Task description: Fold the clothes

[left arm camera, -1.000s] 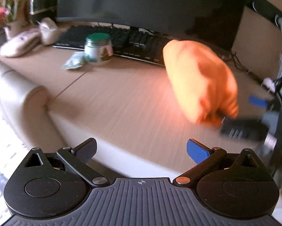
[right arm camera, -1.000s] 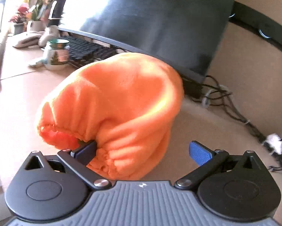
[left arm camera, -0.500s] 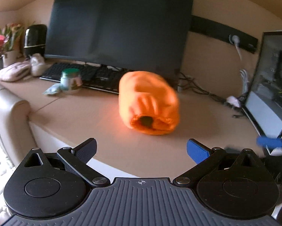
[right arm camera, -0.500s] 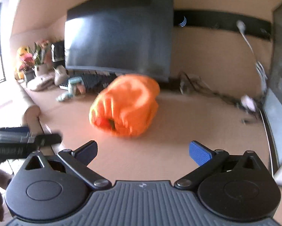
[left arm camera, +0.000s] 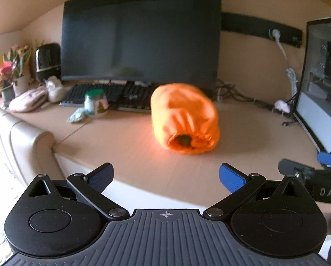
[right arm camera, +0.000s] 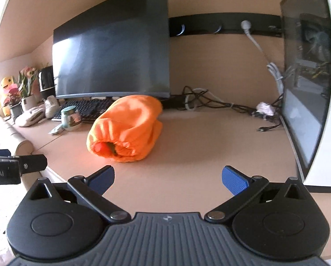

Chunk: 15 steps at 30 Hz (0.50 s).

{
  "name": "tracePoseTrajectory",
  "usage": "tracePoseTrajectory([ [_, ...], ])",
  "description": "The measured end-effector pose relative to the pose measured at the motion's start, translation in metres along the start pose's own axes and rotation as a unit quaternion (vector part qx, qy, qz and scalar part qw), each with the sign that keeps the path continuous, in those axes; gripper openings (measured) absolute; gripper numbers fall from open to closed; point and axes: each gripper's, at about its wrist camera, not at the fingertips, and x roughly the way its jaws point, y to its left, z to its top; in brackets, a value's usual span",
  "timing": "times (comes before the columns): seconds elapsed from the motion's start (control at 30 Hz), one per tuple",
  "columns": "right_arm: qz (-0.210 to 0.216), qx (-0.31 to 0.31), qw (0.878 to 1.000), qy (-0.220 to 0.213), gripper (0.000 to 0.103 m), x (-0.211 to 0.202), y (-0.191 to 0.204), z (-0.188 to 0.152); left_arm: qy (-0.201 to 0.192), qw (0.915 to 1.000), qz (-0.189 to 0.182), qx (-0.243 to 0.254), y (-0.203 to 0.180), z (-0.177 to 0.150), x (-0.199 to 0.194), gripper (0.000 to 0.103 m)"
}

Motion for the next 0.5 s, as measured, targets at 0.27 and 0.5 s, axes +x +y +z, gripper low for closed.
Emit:
tracePoseTrajectory([
  [0.27, 0.024, -0.009, 0.999, 0.020, 0.103, 0.011, 0.027, 0.005, 0.020, 0.9994, 0.014, -0.022, 0.019, -0.002, 0.002, 0.103],
  [0.5, 0.015, 0.007, 0.999, 0.030, 0.103, 0.020, 0.031, 0.004, 0.024, 0.9993, 0.009, -0.027, 0.031, -0.004, 0.003, 0.103],
])
